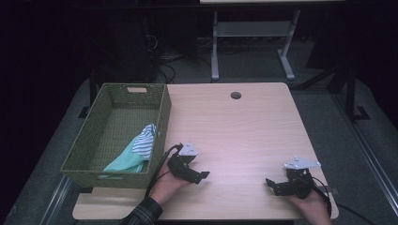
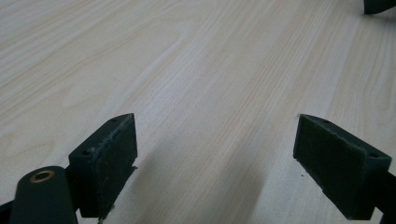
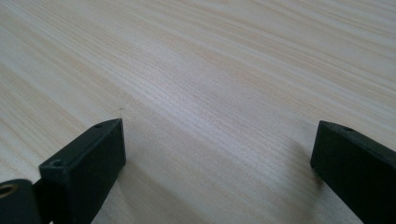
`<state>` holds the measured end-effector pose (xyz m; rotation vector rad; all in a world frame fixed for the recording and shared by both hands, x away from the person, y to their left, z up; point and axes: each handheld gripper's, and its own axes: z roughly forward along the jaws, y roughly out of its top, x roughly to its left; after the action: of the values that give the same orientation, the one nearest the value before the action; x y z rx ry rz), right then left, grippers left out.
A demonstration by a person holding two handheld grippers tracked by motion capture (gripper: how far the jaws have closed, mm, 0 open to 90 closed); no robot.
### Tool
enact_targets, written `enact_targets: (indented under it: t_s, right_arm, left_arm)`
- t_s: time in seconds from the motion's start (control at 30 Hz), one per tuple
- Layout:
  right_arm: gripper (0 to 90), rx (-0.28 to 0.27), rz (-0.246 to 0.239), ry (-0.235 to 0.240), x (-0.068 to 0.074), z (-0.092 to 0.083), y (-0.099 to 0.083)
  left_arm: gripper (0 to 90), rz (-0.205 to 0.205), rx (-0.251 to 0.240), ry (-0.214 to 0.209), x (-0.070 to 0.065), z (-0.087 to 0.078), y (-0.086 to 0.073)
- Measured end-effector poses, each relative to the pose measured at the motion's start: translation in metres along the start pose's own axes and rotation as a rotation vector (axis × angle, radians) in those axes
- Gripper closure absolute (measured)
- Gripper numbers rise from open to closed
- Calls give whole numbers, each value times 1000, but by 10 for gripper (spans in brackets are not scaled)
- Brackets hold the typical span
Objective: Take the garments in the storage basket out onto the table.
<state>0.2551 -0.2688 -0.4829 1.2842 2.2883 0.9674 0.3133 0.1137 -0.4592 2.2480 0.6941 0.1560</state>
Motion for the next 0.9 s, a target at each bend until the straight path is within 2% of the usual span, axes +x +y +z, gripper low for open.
enact_targets:
  t_s: [0.07,0.17,0.23,0.5,0.6,0.9]
  right_arm:
    - [27,0,0,0,0,0,0]
    - [27,0,0,0,0,0,0]
    - [27,0,0,0,0,0,0]
    - [27,0,0,0,0,0,0]
    - [27,0,0,0,0,0,0]
    - [27,0,0,0,0,0,0]
  left_arm:
    - [130,-15,-9,-8,0,-1,1]
    - [130,-15,-13,-11,1,-1,2]
    - [130,-1,1,-6,1,-2,3]
    - [131,-3,2,3,0,-3,5]
    - [132,11,12,9,0,-4,7]
    - [134,5,2,19,0,-5,10]
